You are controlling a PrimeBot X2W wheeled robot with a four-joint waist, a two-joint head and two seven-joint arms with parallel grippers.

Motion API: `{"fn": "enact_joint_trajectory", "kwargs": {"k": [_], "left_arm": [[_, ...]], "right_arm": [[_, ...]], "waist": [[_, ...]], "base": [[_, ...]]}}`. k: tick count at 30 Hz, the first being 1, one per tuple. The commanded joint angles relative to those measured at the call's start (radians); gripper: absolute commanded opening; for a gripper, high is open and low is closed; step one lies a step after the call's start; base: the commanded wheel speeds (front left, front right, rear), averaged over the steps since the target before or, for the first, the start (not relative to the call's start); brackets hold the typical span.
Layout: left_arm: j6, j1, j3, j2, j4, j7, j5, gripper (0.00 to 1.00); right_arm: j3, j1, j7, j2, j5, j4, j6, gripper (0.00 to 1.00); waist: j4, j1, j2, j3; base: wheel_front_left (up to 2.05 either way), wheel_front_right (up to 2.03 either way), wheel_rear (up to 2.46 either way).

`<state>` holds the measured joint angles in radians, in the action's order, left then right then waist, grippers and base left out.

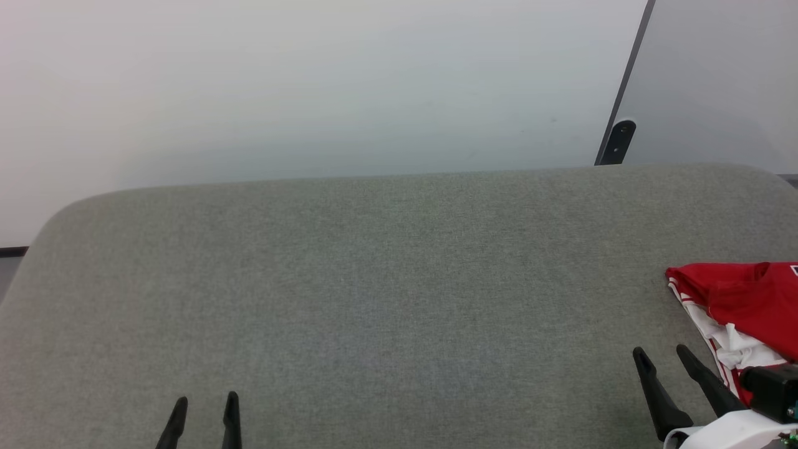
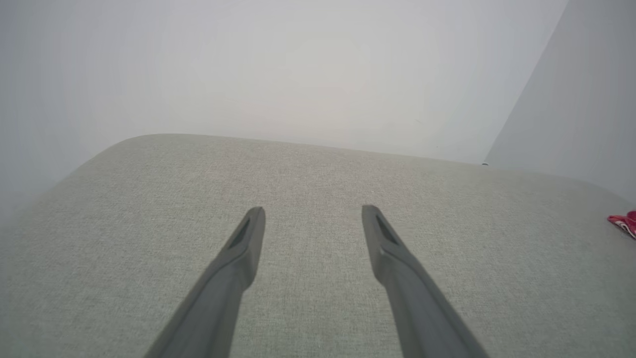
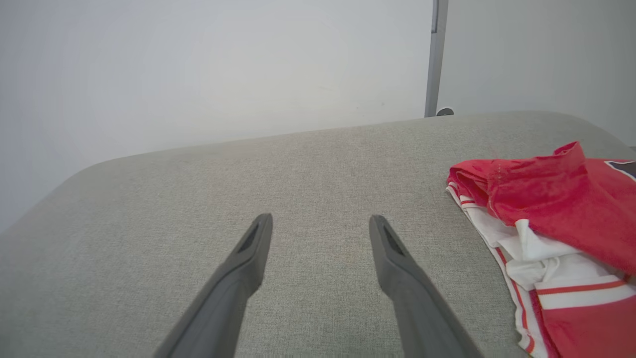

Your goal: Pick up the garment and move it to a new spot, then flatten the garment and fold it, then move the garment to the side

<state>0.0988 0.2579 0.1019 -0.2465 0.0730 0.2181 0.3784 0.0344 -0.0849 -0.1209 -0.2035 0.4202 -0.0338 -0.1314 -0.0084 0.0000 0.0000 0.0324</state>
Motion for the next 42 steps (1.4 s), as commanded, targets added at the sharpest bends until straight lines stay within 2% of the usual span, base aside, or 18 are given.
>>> {"fn": "enact_joint_trajectory", "kwargs": {"k": [1, 27, 28, 33, 42], "left_arm": [[0.007, 0.013, 0.001, -0.002, 0.005, -0.003, -0.004, 1.0], [0.026, -0.006, 0.011, -0.009, 0.0, -0.01, 0.008, 1.0], [0.02, 0.002, 0.013, -0.005, 0.001, -0.008, 0.007, 0.0], [0.018, 0.01, 0.021, 0.014, -0.038, -0.01, 0.02, 0.0], [-0.011, -0.035, 0.0, 0.029, -0.069, -0.043, 0.178, 0.0]], "right_arm": [[-0.005, -0.009, -0.003, 0.005, -0.007, -0.006, 0.002, 1.0], [0.0, -0.008, -0.01, 0.021, -0.011, -0.02, 0.002, 1.0], [0.0, -0.007, -0.009, 0.02, -0.005, -0.017, 0.0, 0.0], [0.004, -0.017, -0.01, 0.03, 0.012, 0.027, 0.0, 0.0], [-0.015, 0.011, -0.008, 0.045, 0.158, 0.058, 0.0, 0.0]], "waist": [[-0.001, 0.0, 0.0, 0.001], [0.005, 0.0, 0.0, 0.007], [0.006, 0.0, 0.0, 0.007], [0.006, 0.0, 0.0, 0.007], [0.006, 0.0, 0.0, 0.004]], "base": [[0.0, 0.0, 0.0], [0.0, 0.0, 0.0], [0.0, 0.0, 0.0], [0.0, 0.0, 0.0], [0.0, 0.0, 0.0]]}}
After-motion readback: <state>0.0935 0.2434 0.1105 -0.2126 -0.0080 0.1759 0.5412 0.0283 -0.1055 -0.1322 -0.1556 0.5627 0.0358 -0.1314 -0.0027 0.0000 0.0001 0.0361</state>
